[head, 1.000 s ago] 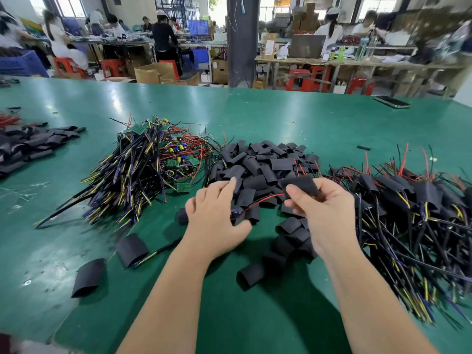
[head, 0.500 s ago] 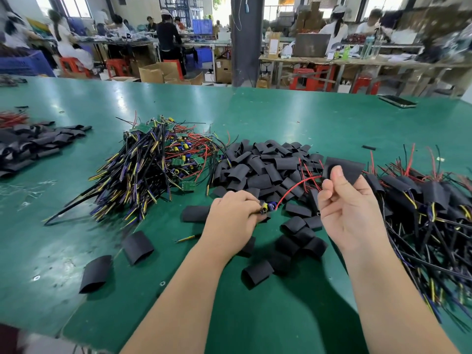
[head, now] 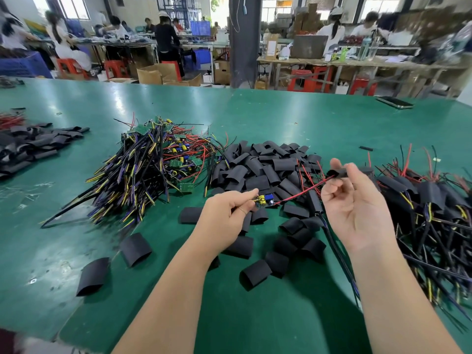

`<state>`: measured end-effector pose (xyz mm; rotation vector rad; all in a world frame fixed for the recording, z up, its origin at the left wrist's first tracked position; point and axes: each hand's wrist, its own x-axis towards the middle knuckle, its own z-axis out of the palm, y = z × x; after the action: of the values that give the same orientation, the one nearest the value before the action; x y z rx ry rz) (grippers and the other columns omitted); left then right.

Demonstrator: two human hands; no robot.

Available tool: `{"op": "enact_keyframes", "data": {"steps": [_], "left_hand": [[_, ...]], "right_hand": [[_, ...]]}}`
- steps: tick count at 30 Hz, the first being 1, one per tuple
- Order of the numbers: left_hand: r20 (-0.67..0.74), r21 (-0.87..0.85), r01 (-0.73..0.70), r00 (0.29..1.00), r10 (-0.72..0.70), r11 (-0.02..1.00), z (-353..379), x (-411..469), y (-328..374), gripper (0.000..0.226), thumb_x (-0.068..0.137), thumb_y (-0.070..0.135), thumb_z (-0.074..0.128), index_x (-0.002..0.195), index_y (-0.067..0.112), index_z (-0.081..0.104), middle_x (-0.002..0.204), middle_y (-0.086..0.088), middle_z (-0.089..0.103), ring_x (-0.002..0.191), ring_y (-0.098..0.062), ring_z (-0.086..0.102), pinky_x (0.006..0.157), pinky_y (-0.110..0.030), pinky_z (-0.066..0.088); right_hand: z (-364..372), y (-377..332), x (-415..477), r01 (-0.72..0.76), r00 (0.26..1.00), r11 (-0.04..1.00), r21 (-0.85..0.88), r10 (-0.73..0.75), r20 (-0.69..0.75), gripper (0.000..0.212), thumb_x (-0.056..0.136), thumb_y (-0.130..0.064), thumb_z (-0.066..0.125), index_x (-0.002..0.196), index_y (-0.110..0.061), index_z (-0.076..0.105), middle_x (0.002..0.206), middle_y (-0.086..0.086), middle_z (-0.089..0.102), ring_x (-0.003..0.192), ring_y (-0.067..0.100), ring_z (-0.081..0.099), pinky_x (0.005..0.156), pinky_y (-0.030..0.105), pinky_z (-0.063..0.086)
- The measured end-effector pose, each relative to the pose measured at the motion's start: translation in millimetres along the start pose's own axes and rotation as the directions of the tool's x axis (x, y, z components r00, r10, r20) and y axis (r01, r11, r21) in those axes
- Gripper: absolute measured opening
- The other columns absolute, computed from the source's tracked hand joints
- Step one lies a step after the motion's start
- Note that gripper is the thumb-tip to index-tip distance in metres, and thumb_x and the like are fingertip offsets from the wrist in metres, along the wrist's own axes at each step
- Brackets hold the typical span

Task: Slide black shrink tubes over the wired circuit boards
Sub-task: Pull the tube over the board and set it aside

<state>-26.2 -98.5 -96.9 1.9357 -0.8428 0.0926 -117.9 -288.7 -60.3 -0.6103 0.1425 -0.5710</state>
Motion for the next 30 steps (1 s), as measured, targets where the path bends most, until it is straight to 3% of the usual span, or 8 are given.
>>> {"op": "enact_keyframes", "data": {"steps": [3,5,9,12,21,26,30], "left_hand": [[-0.091,-0.245,0.062,0.992,-0.086,0.968,-2.3,2.7,1.8,0.028,0.090,0.010,0.064,0.099,0.036,0.070,0.080,0.024,0.071,0.067,-0.004,0.059,0.067,-0.015,0.046],[-0.116,-0.386,0.064,0.986,-0.117,0.920,-4.6,3.9,4.2,0.029,0.087,0.004,0.066,0.091,0.032,0.072,0.083,0.020,0.073,0.078,0.002,0.065,0.072,-0.013,0.048],[-0.108,-0.508,0.067,0.984,-0.141,0.859,-6.8,4.8,6.5,0.021,0.085,0.000,0.066,0.088,0.020,0.073,0.078,0.011,0.074,0.069,0.004,0.063,0.062,-0.009,0.046],[-0.096,-0.573,0.072,0.983,-0.154,0.817,-8.1,5.3,5.0,0.018,0.085,-0.001,0.065,0.086,0.016,0.071,0.075,0.009,0.073,0.067,0.001,0.061,0.061,-0.011,0.046],[0.003,-0.674,0.095,0.992,-0.126,0.733,-4.7,4.2,7.1,0.013,0.084,-0.006,0.061,0.089,0.003,0.068,0.064,0.009,0.069,0.054,0.004,0.058,0.056,-0.007,0.043],[0.011,-0.617,0.109,0.991,-0.130,0.780,-4.0,3.1,4.8,0.010,0.082,-0.002,0.067,0.085,0.008,0.070,0.076,0.001,0.073,0.068,-0.005,0.065,0.064,-0.014,0.049],[-0.004,-0.574,0.075,0.996,-0.095,0.815,-4.4,2.6,6.6,0.015,0.082,-0.003,0.067,0.083,0.012,0.070,0.076,0.003,0.073,0.072,-0.007,0.067,0.068,-0.018,0.051]], "right_hand": [[-0.1,6.5,-0.4,0.003,0.996,0.987,-0.161,0.012,0.091,0.017,0.077,-0.013,0.058,0.092,-0.019,0.056,0.105,0.000,0.072,0.070,0.007,0.056,0.063,0.016,0.045],[1.7,14.9,-2.4,-0.007,0.984,0.972,-0.237,0.049,0.171,0.025,0.075,-0.005,0.059,0.097,-0.017,0.060,0.103,0.003,0.072,0.077,0.009,0.062,0.063,0.016,0.048],[7.1,36.6,-8.9,0.002,0.962,0.922,-0.387,0.104,0.253,0.037,0.070,0.001,0.064,0.106,-0.007,0.059,0.100,0.005,0.073,0.075,0.009,0.065,0.065,0.019,0.051],[7.4,43.6,-10.0,-0.009,0.959,0.927,-0.375,0.114,0.259,0.035,0.070,0.001,0.065,0.105,-0.005,0.059,0.102,0.006,0.073,0.074,0.009,0.067,0.068,0.020,0.053],[7.7,47.0,-12.3,-0.172,0.955,0.947,-0.270,0.228,0.190,0.031,0.071,-0.008,0.064,0.102,-0.006,0.062,0.097,0.007,0.075,0.075,0.012,0.072,0.065,0.022,0.056],[10.1,51.0,-14.4,-0.105,0.962,0.906,-0.411,0.197,0.189,0.034,0.069,-0.011,0.066,0.102,-0.004,0.062,0.100,0.009,0.074,0.082,0.016,0.069,0.068,0.024,0.055],[11.9,53.0,-15.6,-0.089,0.967,0.905,-0.416,0.179,0.181,0.028,0.071,-0.012,0.063,0.098,-0.007,0.062,0.097,0.003,0.075,0.077,0.010,0.061,0.060,0.018,0.042]]}}
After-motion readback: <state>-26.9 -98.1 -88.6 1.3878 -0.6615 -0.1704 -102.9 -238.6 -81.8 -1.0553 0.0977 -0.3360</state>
